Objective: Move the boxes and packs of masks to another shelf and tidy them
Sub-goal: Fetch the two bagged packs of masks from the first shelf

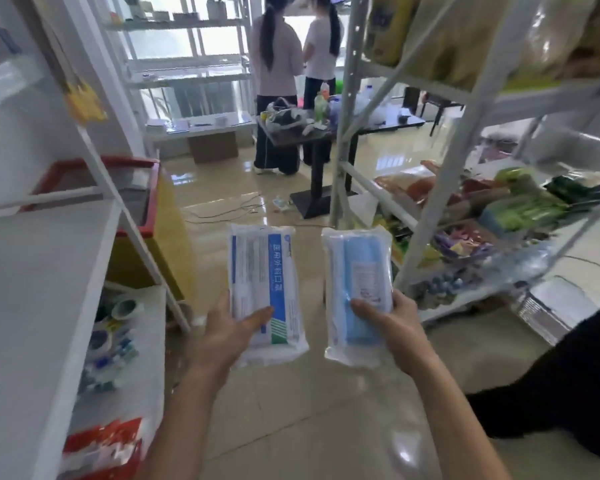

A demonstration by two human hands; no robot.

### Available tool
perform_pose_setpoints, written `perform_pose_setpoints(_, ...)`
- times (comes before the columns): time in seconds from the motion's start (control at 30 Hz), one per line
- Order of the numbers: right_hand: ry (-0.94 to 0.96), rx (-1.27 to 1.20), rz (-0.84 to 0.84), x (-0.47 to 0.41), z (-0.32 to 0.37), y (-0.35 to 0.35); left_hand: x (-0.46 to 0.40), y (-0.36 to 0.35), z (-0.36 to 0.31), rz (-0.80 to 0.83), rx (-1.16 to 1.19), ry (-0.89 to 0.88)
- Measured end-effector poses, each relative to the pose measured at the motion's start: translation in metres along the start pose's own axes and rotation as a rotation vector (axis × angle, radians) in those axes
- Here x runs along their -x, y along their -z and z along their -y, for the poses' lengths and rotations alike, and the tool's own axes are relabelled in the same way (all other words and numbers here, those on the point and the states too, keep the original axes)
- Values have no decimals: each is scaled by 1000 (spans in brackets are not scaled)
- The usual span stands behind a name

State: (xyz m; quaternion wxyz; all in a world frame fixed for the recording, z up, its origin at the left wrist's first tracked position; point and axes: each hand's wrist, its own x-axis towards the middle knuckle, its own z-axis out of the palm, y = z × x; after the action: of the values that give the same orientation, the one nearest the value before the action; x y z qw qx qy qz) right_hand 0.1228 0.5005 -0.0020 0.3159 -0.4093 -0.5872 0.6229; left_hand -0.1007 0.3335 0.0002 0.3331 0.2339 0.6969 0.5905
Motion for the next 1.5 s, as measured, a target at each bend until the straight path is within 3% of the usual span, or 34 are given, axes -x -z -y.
perform_pose_setpoints(0.37, -74, -119, -543, 146, -33, 244, 63, -278, 12, 479, -145, 9)
perform_pose_setpoints(0.63, -101, -156, -928, 237, -45, 335, 112, -422, 9, 828, -210, -55)
perform_pose_setpoints(0.9, -71, -225, -1323, 299, -56, 382, 158, -526, 9, 1189, -228, -75)
perform_pose_setpoints(1.23, -78, -250, -1531, 355, -64, 418, 233, -618, 14, 1427, -254, -8)
perform_pose_setpoints(1.3, -48, -265, -1628, 398, -74, 464, 289, -673, 20, 1513, -257, -36)
perform_pose_setpoints(1.5, -36, -271, -1637, 416, -79, 506, 317, -719, 21, 1531, -288, -73)
